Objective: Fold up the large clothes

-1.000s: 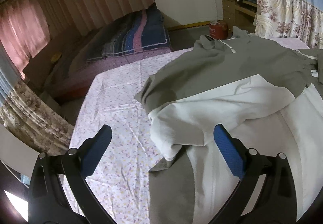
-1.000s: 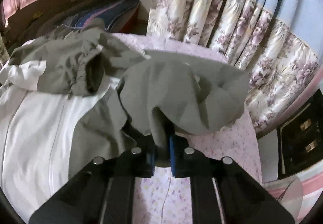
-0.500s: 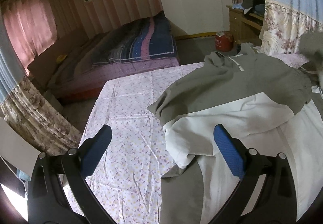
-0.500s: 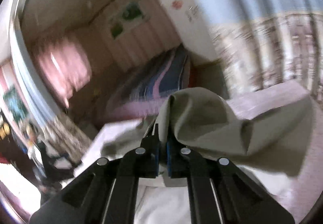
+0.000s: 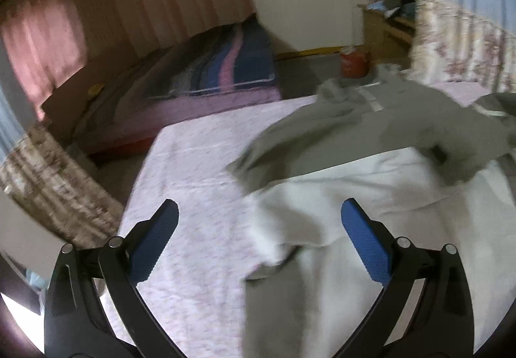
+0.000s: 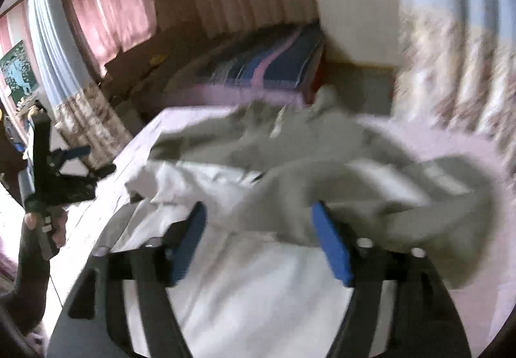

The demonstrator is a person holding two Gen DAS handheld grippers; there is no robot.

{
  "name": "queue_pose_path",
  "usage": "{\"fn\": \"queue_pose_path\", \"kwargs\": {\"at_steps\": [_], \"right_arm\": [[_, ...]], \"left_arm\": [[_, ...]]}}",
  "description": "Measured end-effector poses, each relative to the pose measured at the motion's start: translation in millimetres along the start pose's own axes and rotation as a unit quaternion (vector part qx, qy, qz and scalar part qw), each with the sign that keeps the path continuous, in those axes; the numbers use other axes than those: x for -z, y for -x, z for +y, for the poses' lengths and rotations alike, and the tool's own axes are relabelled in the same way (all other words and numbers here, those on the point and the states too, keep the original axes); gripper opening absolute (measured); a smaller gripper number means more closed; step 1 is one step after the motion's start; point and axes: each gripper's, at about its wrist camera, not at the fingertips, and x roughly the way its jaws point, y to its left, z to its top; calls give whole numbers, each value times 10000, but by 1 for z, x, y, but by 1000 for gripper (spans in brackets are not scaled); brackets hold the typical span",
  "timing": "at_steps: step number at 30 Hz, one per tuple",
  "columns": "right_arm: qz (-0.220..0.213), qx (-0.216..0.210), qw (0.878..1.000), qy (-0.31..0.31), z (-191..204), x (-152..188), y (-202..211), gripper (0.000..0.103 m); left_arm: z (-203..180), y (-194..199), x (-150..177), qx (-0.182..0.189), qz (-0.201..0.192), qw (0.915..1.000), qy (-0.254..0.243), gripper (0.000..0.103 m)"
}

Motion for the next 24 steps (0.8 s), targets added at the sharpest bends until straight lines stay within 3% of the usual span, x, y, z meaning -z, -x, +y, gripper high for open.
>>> {"fn": "queue_pose_path", "kwargs": {"at_steps": [4,9,17,18,19,21,22,24], "right_arm": [[-204,976,9942,-390,-66,1,28,78],[-38,1309,9868,-948,-134,22,28,78],[137,923,9896,-1099,-162,42,6,76],[119,889,9904,-1052,-161,41,4,66],[117,862,9910,-1018,-159,40,1,55],[151,856,9916,-958,-156,35,-7,46],[147,840,9921,-925,-154,34,-9,41],[47,947,9930,-709,-147,30,-10,27]], "left_arm": [[-53,-5,-6,446,-17,9983,-378,100],[-128,-25,-4,797,82,9916,-1015,100],[-182,-49,-11,1154,166,9856,-1228,100],[-184,-54,-15,1121,174,9860,-1219,100],[-186,-57,-18,1128,149,9861,-1207,96],[-187,-60,-25,1345,72,9840,-1164,58],[-187,-64,-29,1531,149,9812,-1166,24],[-183,-67,-35,1603,181,9808,-1093,18]]}}
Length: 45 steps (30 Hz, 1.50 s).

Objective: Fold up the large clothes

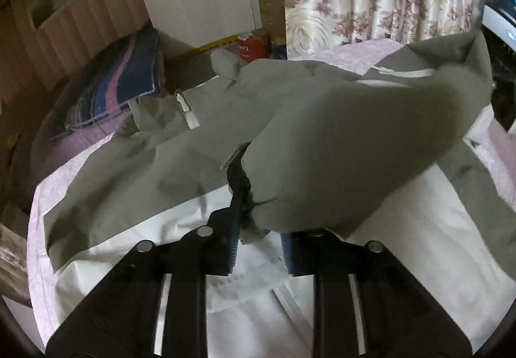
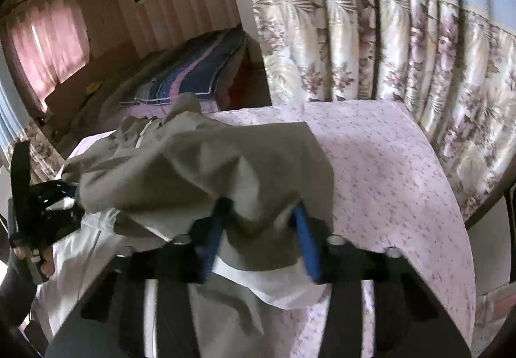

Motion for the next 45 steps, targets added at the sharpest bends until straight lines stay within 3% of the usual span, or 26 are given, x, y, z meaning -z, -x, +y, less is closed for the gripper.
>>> {"fn": "queue_pose_path", "kwargs": {"at_steps": [3,7,10,12,14,20,21,23,26,27,28,29,32,36,39,42,44,45], "right_arm": [[-152,29,9996,222,14,-10,10,17],[-291,-227,9984,438,41,-34,27,16],[-260,-565,9960,649,71,-58,28,16],[-137,-792,9928,882,99,-71,17,16],[8,-818,9896,1182,130,-77,-4,16],[412,-377,9766,2078,215,-66,-90,18],[525,-319,9746,2151,222,-62,-101,22],[732,-252,9721,2215,230,-53,-120,25],[603,-344,9767,2029,225,-51,-107,30],[448,-438,9799,1896,218,-54,-91,42],[262,-490,9828,1763,210,-57,-75,61],[103,-491,9846,1673,203,-59,-60,68],[-99,-277,9885,1480,175,-63,-27,70],[67,-43,9952,971,127,-47,-17,70],[322,235,9973,611,94,-26,-33,70],[541,111,9984,152,71,-8,-54,70],[732,-66,9973,-30,66,1,-71,64],[780,-194,9968,-46,67,5,-79,41]], "left_arm": [[13,29,-4,48,-330,9994,-26,14],[42,73,-10,337,-376,9987,-38,13],[84,97,-4,724,-22,9970,260,12],[108,105,5,732,160,9962,434,12],[140,105,22,953,599,9915,650,12],[215,62,63,487,1472,9806,1200,15],[225,51,67,376,1557,9784,1309,20],[245,29,72,-56,1664,9748,1487,54],[251,30,76,-311,1439,9757,1626,71],[251,34,77,-373,1388,9759,1643,73],[246,39,77,-509,1293,9767,1633,79],[240,46,77,-627,1182,9786,1566,85],[226,61,78,-665,965,9829,1418,95],[199,62,83,-330,904,9863,1342,95],[184,46,82,-515,865,9877,1197,94],[185,32,75,-625,708,9873,1275,72],[190,34,69,-358,568,9889,1329,42],[193,37,67,-195,505,9888,1388,34]]}}
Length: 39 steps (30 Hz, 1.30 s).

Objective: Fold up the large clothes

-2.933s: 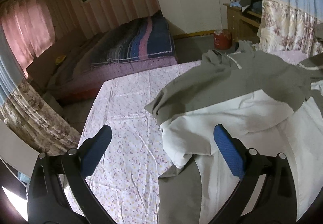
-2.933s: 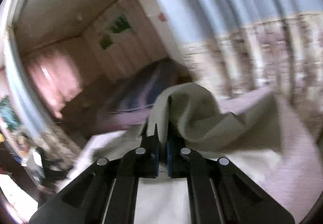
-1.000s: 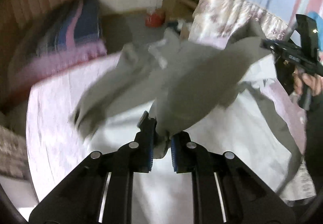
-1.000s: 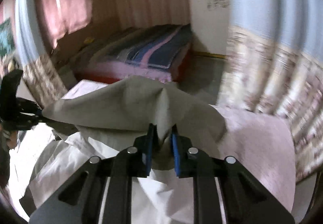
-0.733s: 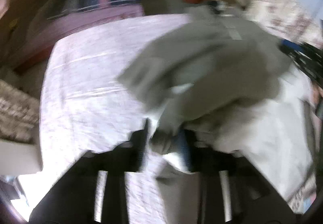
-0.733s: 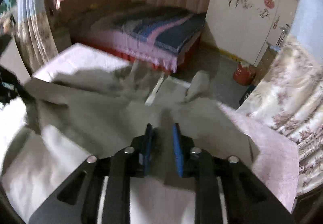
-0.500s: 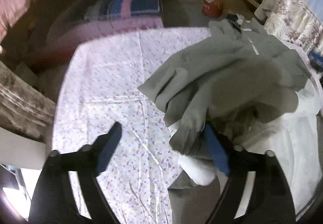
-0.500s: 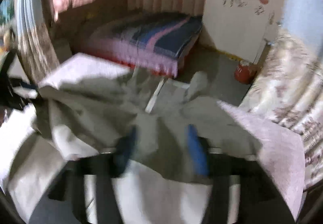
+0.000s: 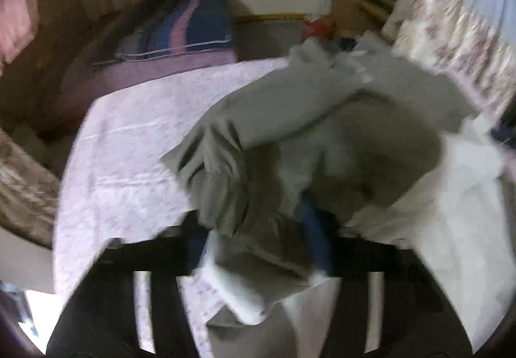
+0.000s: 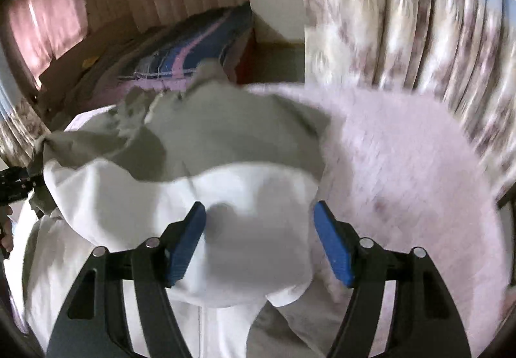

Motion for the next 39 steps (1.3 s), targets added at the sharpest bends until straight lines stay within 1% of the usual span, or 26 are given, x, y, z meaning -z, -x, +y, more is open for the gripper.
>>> {"fn": "queue_pose_path", "kwargs": {"at_steps": [3,4,7,9,10,12,13,14,15,16,17,18,19,20,21,22,23,24,26,28,30,32,33,35,37,39], "right_arm": [[-197,397,9983,366,13,1,-7,15],[-294,490,9975,426,15,0,-4,9],[-584,667,9952,423,11,-7,14,5],[-575,747,9946,442,6,-8,17,5],[-538,743,9946,490,6,-6,16,5],[-421,896,9919,797,14,-3,7,7],[-395,1069,9883,1017,21,0,2,9],[-396,1160,9865,1086,25,2,-1,9],[-423,1188,9859,1101,26,3,-1,12],[-433,1141,9869,1060,26,3,2,14],[-438,1038,9890,959,24,1,7,16],[-452,884,9913,863,21,0,14,25],[-492,679,9935,765,20,-1,23,47],[-603,498,9949,644,19,-2,37,62],[-762,451,9943,587,22,-2,52,81],[-908,462,9928,635,27,-3,64,86],[-1014,486,9912,695,32,-3,73,90],[-1093,536,9899,729,38,-2,81,101],[-1077,572,9904,645,47,-2,86,101],[-1004,789,9905,511,53,-1,81,101],[-1080,1329,9842,458,60,6,72,101],[-1190,1737,9767,409,61,11,65,101],[-1118,1662,9790,378,59,13,59,101],[-1032,1098,9881,301,55,15,48,101],[-967,797,9918,241,51,18,38,101],[-397,585,9964,472,52,19,14,101]], "left_arm": [[-1,15,-15,290,-149,9994,-138,21],[1,24,-21,484,-175,9985,-164,19],[19,49,-36,1226,-170,9922,-148,17],[38,48,-40,1412,75,9899,-139,16],[50,38,-39,1469,344,9885,-100,16],[60,7,-27,1279,848,9881,-119,17],[59,-5,-21,1089,1011,9887,-172,21],[55,-21,-12,780,1138,9901,-248,32],[51,-33,-3,430,1145,9920,-306,38],[50,-35,2,138,1027,9942,-290,54],[51,-32,4,-146,856,9959,-246,74],[51,-24,7,-516,628,9965,-174,83],[50,-16,9,-714,473,9962,-144,92],[47,-3,11,-906,270,9955,-109,96],[45,6,13,-1035,123,9945,-60,99],[40,21,16,-1319,-150,9911,52,100],[35,28,18,-1435,-280,9892,108,100],[29,35,19,-1533,-419,9871,177,100],[14,48,22,-1662,-716,9829,336,100],[1,60,29,-1639,-1049,9795,518,100],[-7,64,32,-1359,-1240,9799,772,100],[-11,55,34,-1073,-1173,9822,1001,100],[-12,48,34,-1053,-1075,9835,1002,100],[-14,26,34,-1088,-595,9890,802,100],[-10,8,33,-990,-320,9910,841,100],[-3,-5,35,-1003,-91,9899,995,100]]}}
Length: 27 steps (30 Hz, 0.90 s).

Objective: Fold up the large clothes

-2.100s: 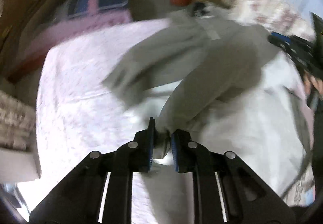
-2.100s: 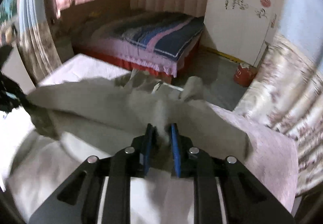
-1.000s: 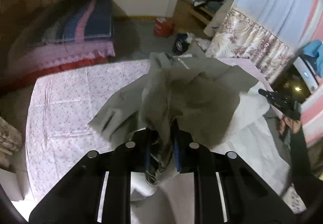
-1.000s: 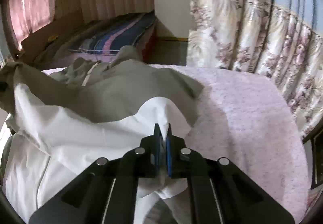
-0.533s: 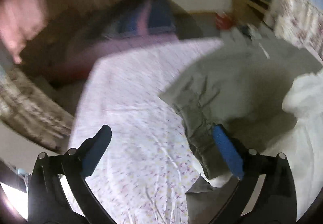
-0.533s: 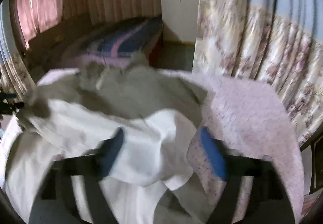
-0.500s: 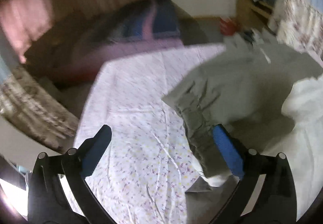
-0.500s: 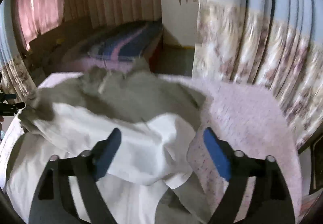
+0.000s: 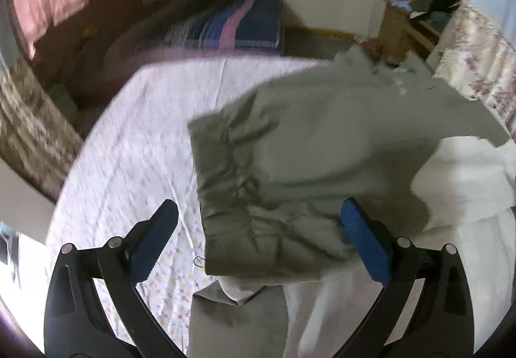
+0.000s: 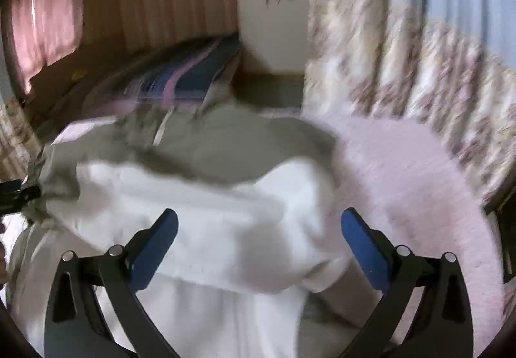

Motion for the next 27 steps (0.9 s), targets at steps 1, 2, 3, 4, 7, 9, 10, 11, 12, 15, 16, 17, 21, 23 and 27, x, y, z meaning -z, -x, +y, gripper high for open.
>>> {"fn": "queue_pose_path", "kwargs": {"at_steps": [1,2,3,4,7,9,10,11,12,15,16,17,21,23,27], "right_arm": [[36,108,9998,133,3,3,-6,101],[74,491,9982,346,4,7,-17,101],[177,675,9965,466,0,10,-27,101],[311,578,9971,371,-8,11,-36,101],[555,-45,9978,-354,-39,11,-49,101],[596,-174,9964,-576,-49,9,-47,101],[535,-137,9972,-498,-46,7,-38,101],[397,-135,9983,-410,-44,4,-29,101],[170,-174,9992,-316,-42,-1,-13,101],[-398,-132,9991,-33,-35,-28,17,101],[-440,-53,9990,72,-33,-35,17,101],[-446,77,9988,194,-32,-46,11,101],[-95,173,9997,141,-37,-70,-38,80],[277,70,9996,21,-41,-76,-62,45],[618,1,9981,-58,-41,-73,-83,26]], "left_arm": [[3,-9,1,-90,136,9999,51,100],[5,-18,3,-160,242,9996,42,100],[7,-28,5,-155,375,9992,-7,100],[8,-33,6,-101,439,9990,-12,100],[9,-45,7,48,560,9984,-101,100],[11,-46,5,94,556,9984,-98,100],[10,-39,4,40,484,9987,-150,100],[8,-27,5,-97,339,9990,-275,100],[6,-13,5,-212,171,9989,-382,100],[6,18,2,-192,-178,9985,-472,100],[7,25,-4,-129,-263,9985,-471,100],[7,28,-12,-76,-293,9985,-458,100],[6,16,-38,-216,-259,9983,-478,100],[-2,4,-51,-173,-183,9977,-630,100],[-13,-31,-63,-627,71,9934,-960,98]]}}
